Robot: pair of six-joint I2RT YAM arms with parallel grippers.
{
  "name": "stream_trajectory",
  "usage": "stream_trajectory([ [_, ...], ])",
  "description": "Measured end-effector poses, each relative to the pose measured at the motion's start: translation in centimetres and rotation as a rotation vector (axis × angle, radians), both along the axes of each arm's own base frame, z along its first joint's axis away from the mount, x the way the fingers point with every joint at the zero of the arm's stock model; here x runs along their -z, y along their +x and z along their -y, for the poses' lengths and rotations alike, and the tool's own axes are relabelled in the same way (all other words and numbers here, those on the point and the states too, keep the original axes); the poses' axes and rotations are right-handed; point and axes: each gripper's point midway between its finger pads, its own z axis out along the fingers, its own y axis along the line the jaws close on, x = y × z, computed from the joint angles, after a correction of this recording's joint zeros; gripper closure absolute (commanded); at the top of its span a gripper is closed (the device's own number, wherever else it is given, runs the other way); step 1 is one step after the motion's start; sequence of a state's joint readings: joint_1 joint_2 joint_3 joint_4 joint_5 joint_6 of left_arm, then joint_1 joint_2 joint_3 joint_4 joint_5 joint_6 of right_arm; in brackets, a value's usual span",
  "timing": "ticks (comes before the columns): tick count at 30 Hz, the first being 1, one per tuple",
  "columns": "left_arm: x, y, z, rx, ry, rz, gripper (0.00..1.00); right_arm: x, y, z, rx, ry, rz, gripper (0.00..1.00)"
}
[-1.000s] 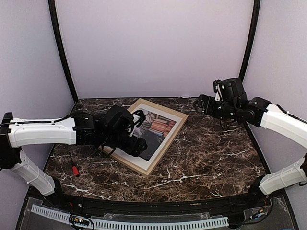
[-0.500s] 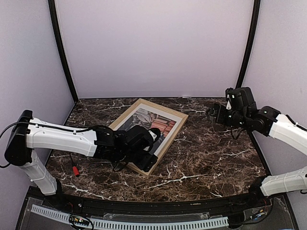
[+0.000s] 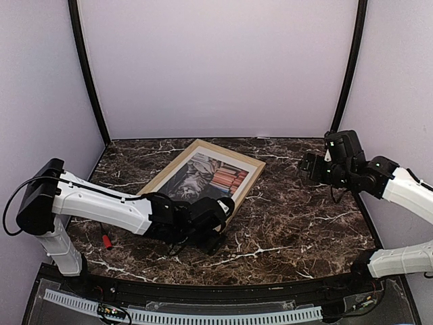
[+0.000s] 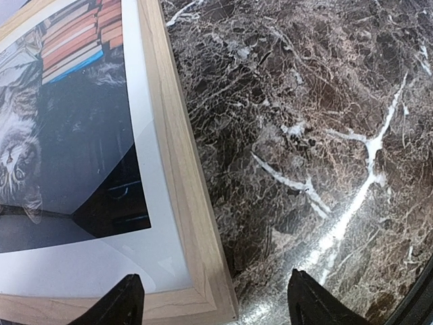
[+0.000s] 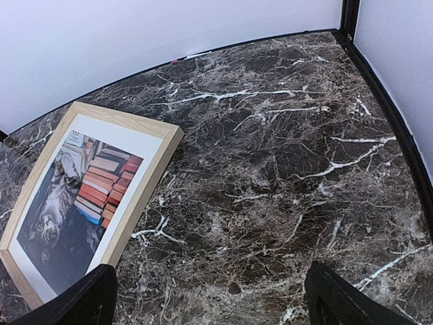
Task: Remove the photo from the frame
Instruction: Pick up the photo frame from the center of the board.
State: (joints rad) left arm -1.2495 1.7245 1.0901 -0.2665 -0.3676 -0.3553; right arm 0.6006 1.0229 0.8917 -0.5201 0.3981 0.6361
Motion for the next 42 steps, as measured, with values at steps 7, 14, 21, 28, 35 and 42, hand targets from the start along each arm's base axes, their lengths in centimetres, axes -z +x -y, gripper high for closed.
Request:
stream_trajectory([
  [7,1.9,0.4,0.0,-0.035,0.057,0.013,0.34,0.1,0.0,0.0,0.001,-0.001,-0.002,0.01],
  [14,2.4,1.1,-0.2,-0.125,0.09,0.063,0.45,1.0,-0.4,0.3,0.002,-0.014,-0.019,0.01],
  [21,3.5,1.2,0.8,-0.171,0.154,0.1,0.5,0.8,-0.5,0.4,0.004,-0.013,-0.012,0.01],
  [28,4.8,1.2,0.1,-0.216,0.22,0.098,0.57,0.9,-0.5,0.5,0.005,-0.015,-0.015,0.01],
  [35,5.3,1.0,-0.1,-0.244,0.239,0.078,0.66,1.4,-0.4,0.4,0.002,-0.023,-0.032,0.01],
  [42,5.4,0.9,-0.1,-0.25,0.234,0.068,0.8,1.4,-0.5,0.3,0.002,-0.018,-0.035,0.01],
])
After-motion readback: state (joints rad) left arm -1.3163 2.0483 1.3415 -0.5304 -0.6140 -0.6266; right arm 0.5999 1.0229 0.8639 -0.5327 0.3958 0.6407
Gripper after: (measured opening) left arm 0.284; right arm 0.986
